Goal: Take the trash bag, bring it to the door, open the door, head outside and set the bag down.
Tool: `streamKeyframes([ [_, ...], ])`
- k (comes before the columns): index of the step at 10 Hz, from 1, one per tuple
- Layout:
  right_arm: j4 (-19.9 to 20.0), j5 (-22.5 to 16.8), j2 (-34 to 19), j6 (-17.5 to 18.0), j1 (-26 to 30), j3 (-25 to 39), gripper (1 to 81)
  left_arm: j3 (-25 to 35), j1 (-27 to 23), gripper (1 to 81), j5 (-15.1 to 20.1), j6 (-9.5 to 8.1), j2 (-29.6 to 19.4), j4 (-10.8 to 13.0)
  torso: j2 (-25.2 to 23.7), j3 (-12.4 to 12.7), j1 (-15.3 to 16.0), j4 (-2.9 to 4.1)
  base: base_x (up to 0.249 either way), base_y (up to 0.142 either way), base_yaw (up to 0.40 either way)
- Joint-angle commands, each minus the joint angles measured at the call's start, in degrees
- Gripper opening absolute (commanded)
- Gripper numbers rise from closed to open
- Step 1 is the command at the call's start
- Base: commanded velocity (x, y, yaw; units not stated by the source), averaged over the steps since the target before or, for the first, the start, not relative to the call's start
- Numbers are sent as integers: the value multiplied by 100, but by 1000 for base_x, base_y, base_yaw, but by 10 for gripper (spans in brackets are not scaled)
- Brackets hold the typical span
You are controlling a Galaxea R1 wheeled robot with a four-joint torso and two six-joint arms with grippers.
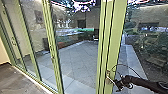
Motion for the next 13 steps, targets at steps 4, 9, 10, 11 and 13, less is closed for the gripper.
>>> streamKeyframes([
  [4, -229, -1170, 301, -105, -8, 189, 811, 27, -247, 10, 506, -10, -9, -55, -7, -543, -9, -2, 0, 0, 0],
  [9, -167, -653, 152, -105, 300, 207, 811, 27, -176, 10, 497, -10, -27, -73, -15, -583, -22, -9, 0, 0, 0],
  [10, -149, -476, 143, -105, 423, 215, 811, 27, -150, 10, 515, -10, -44, -73, -18, -579, -22, -11, 0, 0, 0],
  [11, -149, -224, 99, -105, 528, 233, 811, 27, -115, 10, 541, -10, -70, -73, -18, -581, -22, -11, 0, 0, 0],
  [13, -141, 157, 55, -105, 678, 242, 811, 27, -44, 10, 550, -10, -132, -73, -15, -586, -22, -11, 0, 0, 0],
])
